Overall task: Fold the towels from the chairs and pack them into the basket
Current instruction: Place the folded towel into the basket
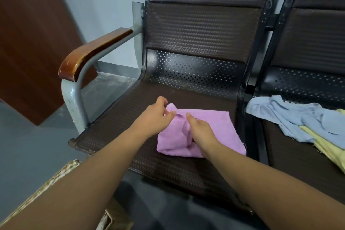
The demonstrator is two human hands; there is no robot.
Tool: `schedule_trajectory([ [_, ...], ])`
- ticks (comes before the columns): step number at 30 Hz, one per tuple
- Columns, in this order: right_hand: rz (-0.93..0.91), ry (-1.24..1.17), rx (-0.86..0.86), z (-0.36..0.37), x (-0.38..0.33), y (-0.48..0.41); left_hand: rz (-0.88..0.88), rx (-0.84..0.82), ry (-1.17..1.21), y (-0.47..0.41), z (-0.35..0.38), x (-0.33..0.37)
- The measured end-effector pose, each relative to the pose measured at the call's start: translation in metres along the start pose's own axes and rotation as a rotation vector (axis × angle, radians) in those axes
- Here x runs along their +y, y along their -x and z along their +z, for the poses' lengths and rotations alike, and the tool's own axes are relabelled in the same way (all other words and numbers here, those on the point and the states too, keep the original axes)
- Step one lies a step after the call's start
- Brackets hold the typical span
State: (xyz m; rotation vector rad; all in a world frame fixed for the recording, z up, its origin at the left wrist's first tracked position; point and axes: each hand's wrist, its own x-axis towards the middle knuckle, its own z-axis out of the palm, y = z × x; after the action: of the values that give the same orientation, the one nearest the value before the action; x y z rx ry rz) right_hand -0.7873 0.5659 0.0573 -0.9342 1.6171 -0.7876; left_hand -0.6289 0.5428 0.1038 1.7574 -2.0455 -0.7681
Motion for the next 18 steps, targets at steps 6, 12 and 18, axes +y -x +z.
schedule_trajectory([
  [6, -0.066, 0.136, 0.038, 0.008, 0.007, 0.002, -0.127, -0.137, -0.154, -0.004, 0.015, -0.027],
  [12, -0.11, 0.163, 0.087, 0.001, 0.003, -0.003, -0.169, -0.227, -0.102, 0.0, 0.03, -0.029],
  [18, -0.017, 0.191, 0.077, 0.006, 0.002, -0.005, -0.393, -0.235, 0.161, -0.001, 0.027, -0.02],
])
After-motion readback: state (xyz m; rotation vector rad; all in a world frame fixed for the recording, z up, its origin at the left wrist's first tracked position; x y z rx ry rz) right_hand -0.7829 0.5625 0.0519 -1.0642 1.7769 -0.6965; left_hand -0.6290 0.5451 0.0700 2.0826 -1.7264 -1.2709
